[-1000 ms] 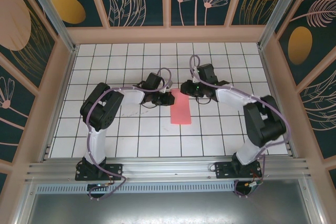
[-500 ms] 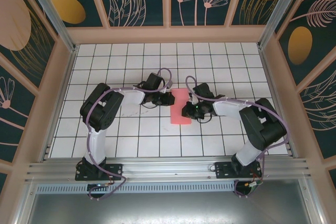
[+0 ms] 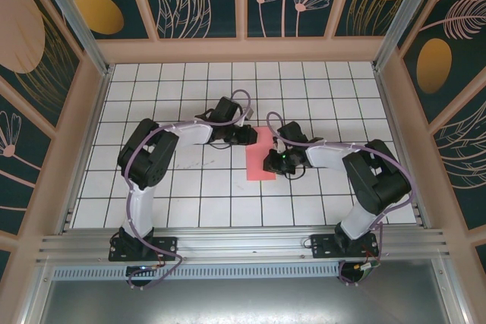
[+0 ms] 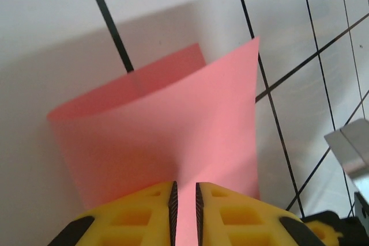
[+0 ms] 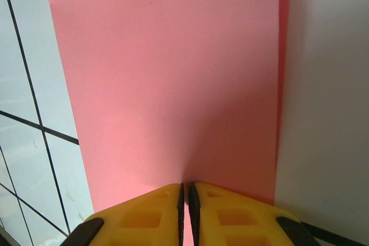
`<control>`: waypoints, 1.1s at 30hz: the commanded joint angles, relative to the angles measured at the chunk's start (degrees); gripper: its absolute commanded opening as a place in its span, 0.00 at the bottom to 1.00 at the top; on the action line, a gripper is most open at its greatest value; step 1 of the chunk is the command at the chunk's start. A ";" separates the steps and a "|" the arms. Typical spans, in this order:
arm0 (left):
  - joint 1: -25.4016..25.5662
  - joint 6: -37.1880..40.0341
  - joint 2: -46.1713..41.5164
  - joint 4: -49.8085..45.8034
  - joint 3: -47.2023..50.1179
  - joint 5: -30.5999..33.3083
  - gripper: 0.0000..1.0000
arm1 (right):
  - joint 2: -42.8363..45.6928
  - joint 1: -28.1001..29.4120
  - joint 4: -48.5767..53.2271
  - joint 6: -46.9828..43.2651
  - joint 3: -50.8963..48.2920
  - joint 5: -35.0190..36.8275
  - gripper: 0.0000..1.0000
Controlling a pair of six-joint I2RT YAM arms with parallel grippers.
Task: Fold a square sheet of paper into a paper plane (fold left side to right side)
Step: First fold the square sheet of paper in half at the center of the table.
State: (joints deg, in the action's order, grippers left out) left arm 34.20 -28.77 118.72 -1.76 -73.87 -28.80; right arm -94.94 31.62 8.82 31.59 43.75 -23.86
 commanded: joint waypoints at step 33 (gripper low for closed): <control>-6.77 2.65 12.10 -6.24 -15.57 6.61 0.18 | -1.47 0.55 7.23 -2.06 -1.77 3.83 0.15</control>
State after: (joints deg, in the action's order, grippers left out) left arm 29.21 -28.25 128.40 -6.00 -86.52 -26.35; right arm -94.94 31.73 9.26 30.33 43.88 -23.40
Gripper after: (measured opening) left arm 0.178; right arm 0.148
